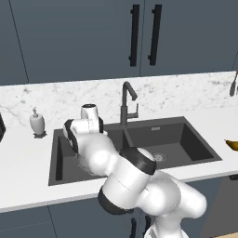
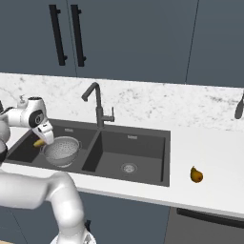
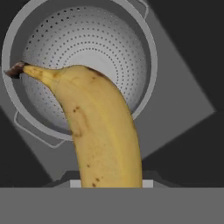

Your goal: Put the colander in the sink, put the banana, pear in the colander, and turn on the sink faucet and pour water over the colander.

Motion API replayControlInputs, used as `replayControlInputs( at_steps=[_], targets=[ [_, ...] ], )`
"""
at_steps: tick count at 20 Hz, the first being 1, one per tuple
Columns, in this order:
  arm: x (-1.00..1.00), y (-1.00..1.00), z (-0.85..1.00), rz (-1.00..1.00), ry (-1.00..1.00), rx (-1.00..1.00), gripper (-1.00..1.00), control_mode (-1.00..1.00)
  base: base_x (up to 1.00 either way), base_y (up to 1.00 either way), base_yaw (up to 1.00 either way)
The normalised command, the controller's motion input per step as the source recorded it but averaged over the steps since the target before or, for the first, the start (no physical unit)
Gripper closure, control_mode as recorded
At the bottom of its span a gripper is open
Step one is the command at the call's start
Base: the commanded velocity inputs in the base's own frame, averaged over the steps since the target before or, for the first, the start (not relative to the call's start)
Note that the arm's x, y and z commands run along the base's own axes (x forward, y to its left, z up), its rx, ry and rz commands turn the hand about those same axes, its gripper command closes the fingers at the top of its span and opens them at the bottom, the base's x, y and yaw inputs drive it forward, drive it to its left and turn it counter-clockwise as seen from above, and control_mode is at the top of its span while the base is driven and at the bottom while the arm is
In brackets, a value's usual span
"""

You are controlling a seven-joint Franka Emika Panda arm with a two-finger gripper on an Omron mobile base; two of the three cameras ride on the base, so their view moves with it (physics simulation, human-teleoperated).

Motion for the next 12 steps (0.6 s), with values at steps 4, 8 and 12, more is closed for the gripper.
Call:
replayControlInputs(
  at_steps=[4,8,12],
  targets=[
    [0.37,-0.21,-0.16,-0.03,0.0,-0.04,1.0,-1.0,0.0,0.0,0.0],
    [0.32,-0.03,-0.31,0.0,0.0,-0.05,1.0,-1.0,0.0,0.0,0.0],
    [0.34,0.0,-0.28,0.0,0.0,0.0,1.0,-1.0,0.0,0.0,0.0]
  ],
)
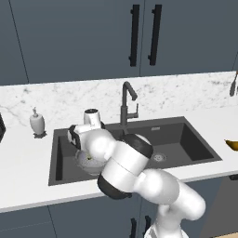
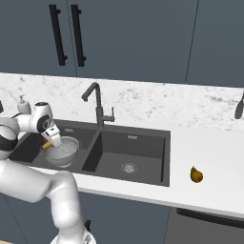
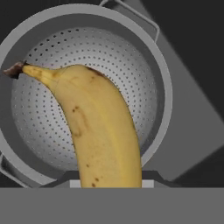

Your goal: Put the colander in the sink, put the banana, pear in the colander, and turn on the sink faucet and pour water over the colander.

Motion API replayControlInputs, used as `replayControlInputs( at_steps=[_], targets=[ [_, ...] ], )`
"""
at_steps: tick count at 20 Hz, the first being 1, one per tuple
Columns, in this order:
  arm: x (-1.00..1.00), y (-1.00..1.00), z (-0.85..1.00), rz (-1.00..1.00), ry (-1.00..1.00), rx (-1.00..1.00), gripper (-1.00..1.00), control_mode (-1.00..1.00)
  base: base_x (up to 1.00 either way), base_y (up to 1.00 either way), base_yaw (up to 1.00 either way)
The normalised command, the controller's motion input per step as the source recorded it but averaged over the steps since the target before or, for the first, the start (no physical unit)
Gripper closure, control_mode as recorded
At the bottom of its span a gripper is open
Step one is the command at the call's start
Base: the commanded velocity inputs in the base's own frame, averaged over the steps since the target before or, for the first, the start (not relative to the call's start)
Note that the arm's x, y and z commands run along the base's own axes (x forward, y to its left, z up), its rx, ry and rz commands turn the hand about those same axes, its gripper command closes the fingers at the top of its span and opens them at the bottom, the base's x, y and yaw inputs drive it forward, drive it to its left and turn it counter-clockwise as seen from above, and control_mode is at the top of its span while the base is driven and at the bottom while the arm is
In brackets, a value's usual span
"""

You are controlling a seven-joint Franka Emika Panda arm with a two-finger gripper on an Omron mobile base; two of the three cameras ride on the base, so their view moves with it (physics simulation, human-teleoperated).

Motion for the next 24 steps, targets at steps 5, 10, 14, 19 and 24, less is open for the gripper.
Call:
replayControlInputs(
  at_steps=[5,10,14,19,24],
  targets=[
    [0.33,0.0,-0.15,0.0,0.0,0.0,1.0,-1.0,0.0,0.0,0.0],
    [0.35,0.0,-0.27,0.0,0.0,0.0,1.0,-1.0,0.0,0.0,0.0],
    [0.39,0.0,-0.37,0.0,0.0,0.0,1.0,-1.0,0.0,0.0,0.0],
    [0.27,0.0,-0.51,0.0,0.0,0.0,1.0,-1.0,0.0,0.0,0.0],
    [0.17,0.0,-0.53,0.0,0.0,0.0,1.0,-1.0,0.0,0.0,0.0]
  ],
)
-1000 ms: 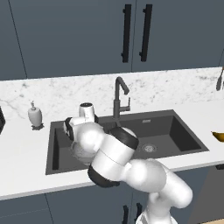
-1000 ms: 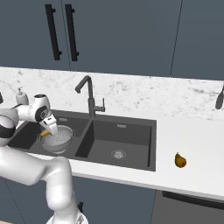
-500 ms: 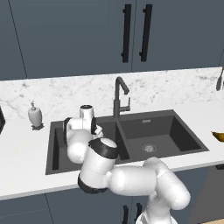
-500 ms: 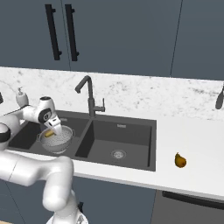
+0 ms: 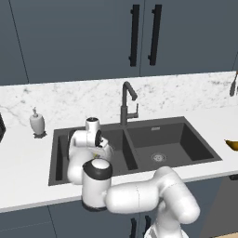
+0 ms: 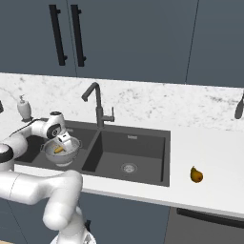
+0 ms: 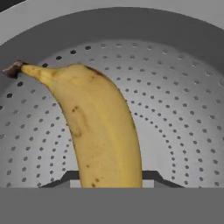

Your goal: Put the colander in the sink, put the banana, pear in the colander, and turn on the sink faucet and pour water over the colander.

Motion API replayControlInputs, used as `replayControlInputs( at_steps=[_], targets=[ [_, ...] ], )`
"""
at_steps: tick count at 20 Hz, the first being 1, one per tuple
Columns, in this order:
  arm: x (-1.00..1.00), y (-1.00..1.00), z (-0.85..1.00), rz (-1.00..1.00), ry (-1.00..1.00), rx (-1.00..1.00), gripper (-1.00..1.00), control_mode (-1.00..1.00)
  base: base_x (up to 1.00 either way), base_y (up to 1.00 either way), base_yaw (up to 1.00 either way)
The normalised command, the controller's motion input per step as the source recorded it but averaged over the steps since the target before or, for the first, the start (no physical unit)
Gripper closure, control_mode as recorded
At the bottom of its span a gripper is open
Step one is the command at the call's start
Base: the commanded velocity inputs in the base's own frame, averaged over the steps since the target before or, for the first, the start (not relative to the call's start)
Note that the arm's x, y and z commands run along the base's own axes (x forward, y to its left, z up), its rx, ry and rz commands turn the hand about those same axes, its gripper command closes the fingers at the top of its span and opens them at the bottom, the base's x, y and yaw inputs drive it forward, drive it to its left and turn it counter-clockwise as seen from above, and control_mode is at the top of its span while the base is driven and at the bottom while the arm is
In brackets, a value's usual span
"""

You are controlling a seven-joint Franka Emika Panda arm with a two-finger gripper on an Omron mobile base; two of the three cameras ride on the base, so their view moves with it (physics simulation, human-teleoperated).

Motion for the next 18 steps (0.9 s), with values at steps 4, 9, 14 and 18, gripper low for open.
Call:
replayControlInputs(
  at_steps=[4,9,14,18],
  targets=[
    [0.0,0.06,-0.17,0.0,0.0,0.0,-1.0,-1.0,0.0,0.0,0.0],
    [-0.03,0.09,0.0,0.0,0.0,0.0,-1.0,-1.0,0.0,0.0,0.0],
    [-0.08,0.01,0.02,0.0,0.0,0.0,-1.0,-1.0,0.0,0.0,0.0],
    [-0.21,0.01,0.23,0.0,-0.05,0.0,-1.0,-1.0,0.0,0.0,0.0]
  ],
)
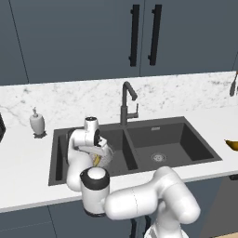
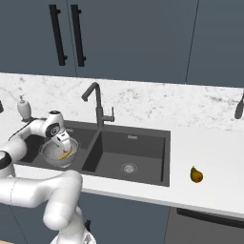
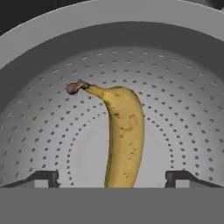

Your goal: Put the colander in the sink, put the banana, pear in the colander, and turn on the sink faucet and pour water over the colander.

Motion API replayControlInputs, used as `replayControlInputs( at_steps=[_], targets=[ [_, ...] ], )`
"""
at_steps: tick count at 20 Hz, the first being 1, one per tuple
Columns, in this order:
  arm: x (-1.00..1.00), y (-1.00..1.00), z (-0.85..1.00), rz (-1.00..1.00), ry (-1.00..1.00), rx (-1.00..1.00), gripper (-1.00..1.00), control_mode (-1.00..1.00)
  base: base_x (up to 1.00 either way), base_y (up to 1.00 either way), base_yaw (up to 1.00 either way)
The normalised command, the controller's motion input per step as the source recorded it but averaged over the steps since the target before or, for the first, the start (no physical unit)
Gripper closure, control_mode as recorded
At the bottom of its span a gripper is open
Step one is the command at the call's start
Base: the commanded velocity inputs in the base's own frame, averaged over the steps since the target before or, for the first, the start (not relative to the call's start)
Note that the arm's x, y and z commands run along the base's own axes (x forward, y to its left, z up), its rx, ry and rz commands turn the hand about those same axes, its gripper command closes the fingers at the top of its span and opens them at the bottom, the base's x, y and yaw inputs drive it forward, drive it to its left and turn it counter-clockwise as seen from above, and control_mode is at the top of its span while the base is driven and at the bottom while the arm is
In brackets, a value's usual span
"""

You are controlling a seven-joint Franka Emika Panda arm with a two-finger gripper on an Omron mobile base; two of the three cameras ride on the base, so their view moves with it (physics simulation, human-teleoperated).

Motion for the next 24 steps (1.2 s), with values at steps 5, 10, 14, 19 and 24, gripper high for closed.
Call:
replayControlInputs(
  at_steps=[5,10,14,19,24],
  targets=[
    [-0.54,0.0,0.53,0.0,-0.19,0.0,-1.0,-1.0,0.0,0.0,0.0],
    [-0.57,0.0,0.34,0.0,-0.07,0.0,-1.0,-1.0,0.0,0.0,0.0],
    [-0.51,0.0,0.33,0.01,-0.06,0.0,-1.0,-1.0,0.0,0.0,0.0],
    [-0.6,0.0,0.85,0.04,-0.06,0.0,-1.0,-1.0,0.0,0.0,0.0],
    [-0.65,-0.18,0.74,0.11,0.0,0.0,-1.0,-1.0,0.0,0.0,0.0]
  ],
)
